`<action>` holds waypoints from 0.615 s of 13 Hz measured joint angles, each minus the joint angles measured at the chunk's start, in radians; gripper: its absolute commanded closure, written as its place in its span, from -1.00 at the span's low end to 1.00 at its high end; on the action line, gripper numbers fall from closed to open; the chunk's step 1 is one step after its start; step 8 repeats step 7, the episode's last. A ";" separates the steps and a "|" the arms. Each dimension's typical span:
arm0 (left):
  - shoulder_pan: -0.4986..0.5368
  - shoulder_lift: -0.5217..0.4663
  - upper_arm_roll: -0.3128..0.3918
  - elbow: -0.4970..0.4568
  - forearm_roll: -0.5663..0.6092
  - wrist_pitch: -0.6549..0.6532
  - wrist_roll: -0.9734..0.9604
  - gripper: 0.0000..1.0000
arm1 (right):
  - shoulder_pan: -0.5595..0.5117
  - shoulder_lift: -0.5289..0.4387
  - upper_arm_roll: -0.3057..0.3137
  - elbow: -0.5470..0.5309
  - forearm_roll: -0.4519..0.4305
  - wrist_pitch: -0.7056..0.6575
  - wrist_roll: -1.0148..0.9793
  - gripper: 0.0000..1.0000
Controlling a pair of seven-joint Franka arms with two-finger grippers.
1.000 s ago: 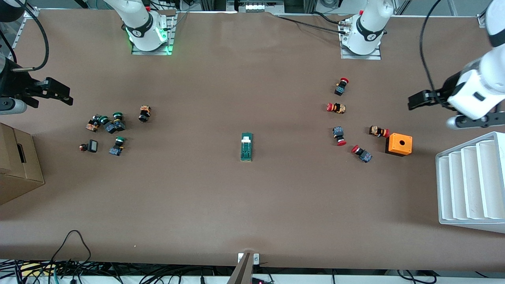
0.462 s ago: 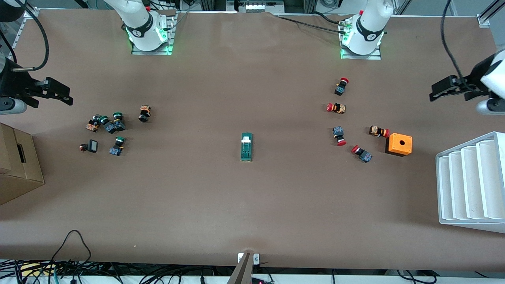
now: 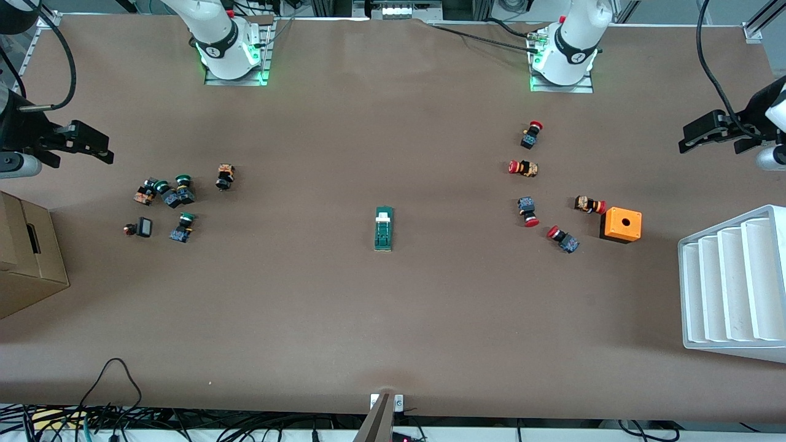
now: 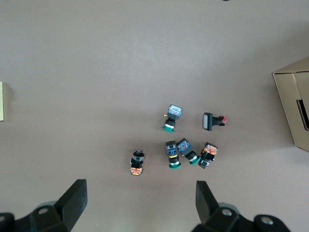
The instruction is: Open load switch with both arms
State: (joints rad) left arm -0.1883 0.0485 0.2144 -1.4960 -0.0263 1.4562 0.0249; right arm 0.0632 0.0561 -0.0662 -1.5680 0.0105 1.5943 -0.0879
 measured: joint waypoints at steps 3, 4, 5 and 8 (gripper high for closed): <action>-0.004 -0.003 0.000 0.000 0.000 0.000 0.000 -1.00 | 0.000 0.000 0.000 0.000 0.000 0.000 0.000 -0.99; -0.004 -0.004 0.001 0.000 0.000 0.000 0.000 -1.00 | 0.000 0.000 0.000 0.000 0.000 0.000 0.000 -0.99; -0.004 -0.004 0.001 0.000 0.000 0.000 0.000 -1.00 | 0.000 0.000 0.000 0.000 0.000 0.000 0.000 -0.99; -0.009 -0.004 0.005 0.000 0.000 0.000 0.001 -1.00 | 0.000 0.000 0.000 0.000 0.000 0.000 0.000 -0.99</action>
